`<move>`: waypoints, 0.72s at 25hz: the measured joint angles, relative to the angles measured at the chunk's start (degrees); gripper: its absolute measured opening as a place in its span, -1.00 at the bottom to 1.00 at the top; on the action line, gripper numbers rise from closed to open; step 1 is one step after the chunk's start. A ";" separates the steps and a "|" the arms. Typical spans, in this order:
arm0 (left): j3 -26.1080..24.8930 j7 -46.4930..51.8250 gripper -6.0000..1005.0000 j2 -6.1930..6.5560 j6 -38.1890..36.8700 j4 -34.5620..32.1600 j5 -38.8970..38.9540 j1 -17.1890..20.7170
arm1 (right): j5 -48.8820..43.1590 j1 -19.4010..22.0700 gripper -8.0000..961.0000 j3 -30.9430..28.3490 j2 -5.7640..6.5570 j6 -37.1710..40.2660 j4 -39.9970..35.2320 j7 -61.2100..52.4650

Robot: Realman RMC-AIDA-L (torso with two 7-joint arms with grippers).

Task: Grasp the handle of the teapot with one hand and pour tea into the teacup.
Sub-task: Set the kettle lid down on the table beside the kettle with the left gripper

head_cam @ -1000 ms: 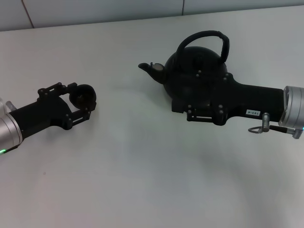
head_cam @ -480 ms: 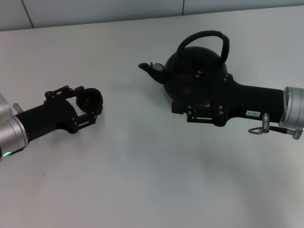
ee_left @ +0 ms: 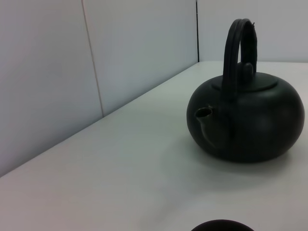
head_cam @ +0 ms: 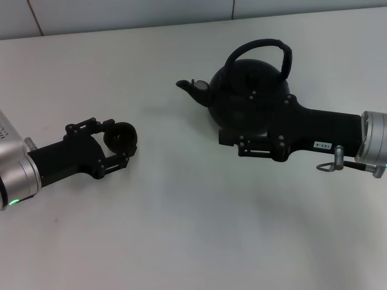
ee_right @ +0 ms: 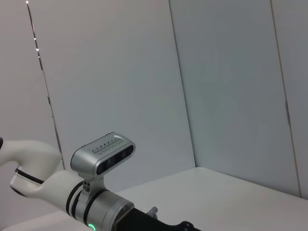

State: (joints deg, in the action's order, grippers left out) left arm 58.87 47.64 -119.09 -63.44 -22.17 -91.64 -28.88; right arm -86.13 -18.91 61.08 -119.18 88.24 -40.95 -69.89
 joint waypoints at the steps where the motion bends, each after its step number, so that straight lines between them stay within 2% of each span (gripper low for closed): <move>1: 0.00 0.00 0.39 0.00 0.00 0.00 0.00 0.00 | 0.00 -0.03 0.57 0.00 0.00 0.00 0.00 0.01; 18: 0.20 -0.23 0.39 0.00 2.80 1.41 0.07 -0.47 | -0.18 -0.16 0.57 0.06 0.06 -0.28 -0.36 0.02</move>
State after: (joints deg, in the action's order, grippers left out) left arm 59.06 47.41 -119.09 -60.63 -20.76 -91.57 -29.35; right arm -86.32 -19.08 61.15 -119.11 87.96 -41.31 -69.87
